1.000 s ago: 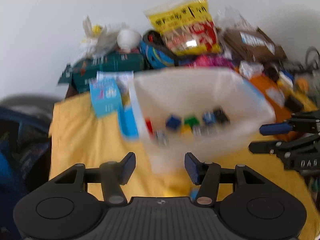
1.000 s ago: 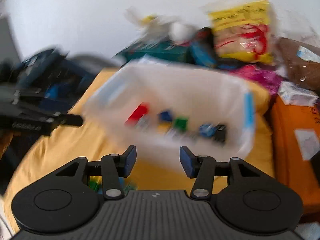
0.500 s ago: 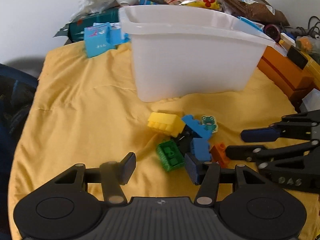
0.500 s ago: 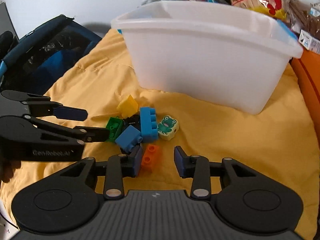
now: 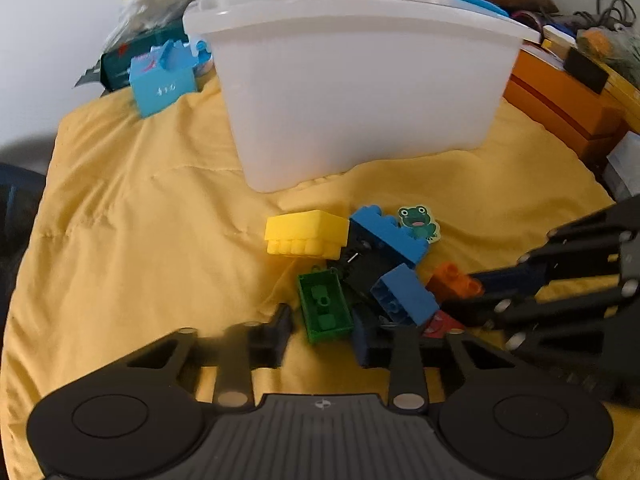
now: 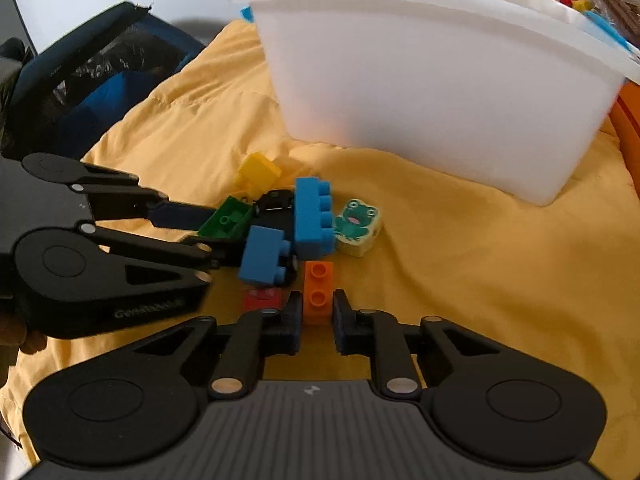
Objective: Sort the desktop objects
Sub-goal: 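Grasp the orange block with the right gripper while the left gripper grasps the green block, then carry both blocks over the white bin and open both grippers to drop them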
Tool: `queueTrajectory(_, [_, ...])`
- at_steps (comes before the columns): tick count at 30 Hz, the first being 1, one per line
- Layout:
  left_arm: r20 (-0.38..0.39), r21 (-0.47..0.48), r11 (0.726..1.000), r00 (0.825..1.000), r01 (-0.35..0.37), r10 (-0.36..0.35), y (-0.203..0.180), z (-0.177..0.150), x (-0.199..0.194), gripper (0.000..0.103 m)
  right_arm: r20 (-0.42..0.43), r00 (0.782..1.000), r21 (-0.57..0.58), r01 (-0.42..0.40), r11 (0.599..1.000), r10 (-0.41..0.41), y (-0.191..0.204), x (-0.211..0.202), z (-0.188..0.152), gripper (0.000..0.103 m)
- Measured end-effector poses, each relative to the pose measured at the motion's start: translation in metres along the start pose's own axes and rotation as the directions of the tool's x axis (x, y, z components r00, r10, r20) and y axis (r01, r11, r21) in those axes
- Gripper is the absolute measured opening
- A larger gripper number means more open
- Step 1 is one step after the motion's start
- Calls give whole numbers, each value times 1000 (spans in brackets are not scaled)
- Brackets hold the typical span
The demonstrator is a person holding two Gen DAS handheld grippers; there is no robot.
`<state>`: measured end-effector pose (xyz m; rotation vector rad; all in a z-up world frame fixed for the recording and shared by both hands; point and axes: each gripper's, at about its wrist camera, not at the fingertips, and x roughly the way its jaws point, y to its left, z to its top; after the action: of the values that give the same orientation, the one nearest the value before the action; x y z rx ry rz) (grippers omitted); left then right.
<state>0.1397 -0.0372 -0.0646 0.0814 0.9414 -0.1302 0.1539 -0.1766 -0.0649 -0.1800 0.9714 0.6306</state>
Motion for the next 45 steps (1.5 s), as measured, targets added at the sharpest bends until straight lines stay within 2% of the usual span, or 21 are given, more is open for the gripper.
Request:
queueTrajectory(4, [25,-38,999,999,24,-23,9,-1,-10,24,40,999,0,-5,1000,5,-12,-16,-1,17])
queueTrajectory(7, [72,-59,997,996,53,-49,14,0,-25,24,81,997,36,-16,999,13,-24,-33,0,17])
queueTrajectory(15, [128,-97,992,990,77,-64,22,6,-50,23,150,988,105,-36,994,20,-40,-61,6,17])
queueTrajectory(23, [257,-93,990,963,106,-79,25,52,-100,23,277,961,124,-43,991,7,-59,-103,48,17])
queueTrajectory(26, [277,-91,989,957,119,-90,27,75,-110,23,298,954,124,-31,992,-8,-68,-112,68,17])
queueTrajectory(32, [294,-70,992,952,109,-84,30,118,-115,24,294,956,161,-38,986,-11,-91,-119,104,17])
queueTrajectory(37, [272,-89,989,958,119,-91,39,157,-111,24,250,968,178,-44,983,-2,-107,-115,137,17])
queueTrajectory(41, [237,-114,987,968,117,-87,47,184,-102,24,225,974,160,-19,987,-17,-114,-110,158,17])
queueTrajectory(45, [200,-130,985,976,118,-90,52,202,-93,24,182,983,169,-16,985,-16,-122,-101,172,17])
